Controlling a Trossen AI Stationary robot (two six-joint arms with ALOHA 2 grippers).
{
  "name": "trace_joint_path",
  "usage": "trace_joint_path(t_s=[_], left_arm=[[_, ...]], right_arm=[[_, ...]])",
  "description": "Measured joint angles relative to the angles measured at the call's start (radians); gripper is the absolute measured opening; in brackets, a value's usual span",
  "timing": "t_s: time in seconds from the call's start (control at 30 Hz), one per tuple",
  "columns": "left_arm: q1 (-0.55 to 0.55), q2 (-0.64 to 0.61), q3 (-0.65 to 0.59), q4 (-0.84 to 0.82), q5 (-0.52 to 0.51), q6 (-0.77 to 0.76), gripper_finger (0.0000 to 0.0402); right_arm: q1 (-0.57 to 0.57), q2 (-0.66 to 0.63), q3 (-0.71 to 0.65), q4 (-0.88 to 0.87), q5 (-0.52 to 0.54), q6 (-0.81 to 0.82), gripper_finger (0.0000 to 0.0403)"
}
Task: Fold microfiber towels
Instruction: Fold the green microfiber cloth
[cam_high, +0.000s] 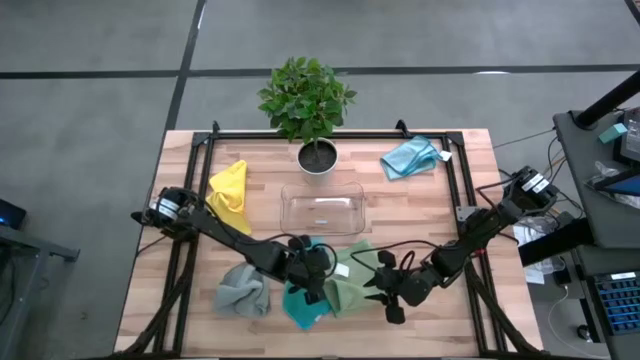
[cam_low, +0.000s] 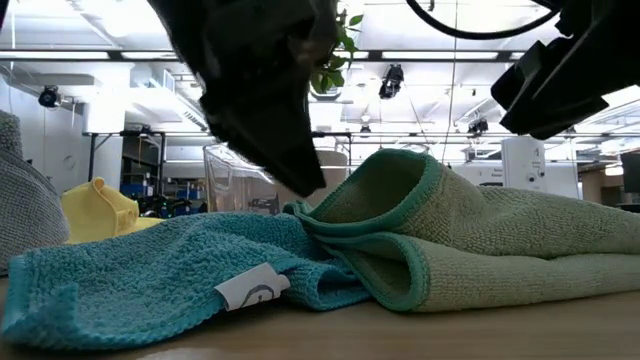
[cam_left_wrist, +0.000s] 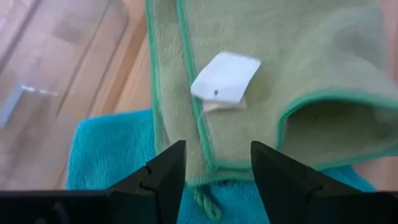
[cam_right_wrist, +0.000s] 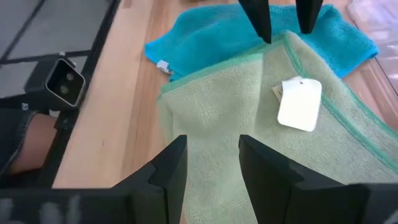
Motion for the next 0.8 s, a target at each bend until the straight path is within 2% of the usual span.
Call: trace_joint_path(t_s=[0.37,0.6,0.8], left_arm=[[0.0,0.0,-0.023,0.042,0.021,-0.028,0.0161],[0.0,0.008,-0.027,0.048,0.069,-0.033,0.0111],[0.0,0.008,-0.027,0.069,0.07,-0.027,0.0062]], right_arm=[[0.0,0.0,-0.023,0.022,0.001,0.008,0.0134],[0.0,0.0,-0.023,0.024,0.002,0.008,0.0134],[0.0,0.0,-0.023,0.024,0.002,0.008,0.0134]])
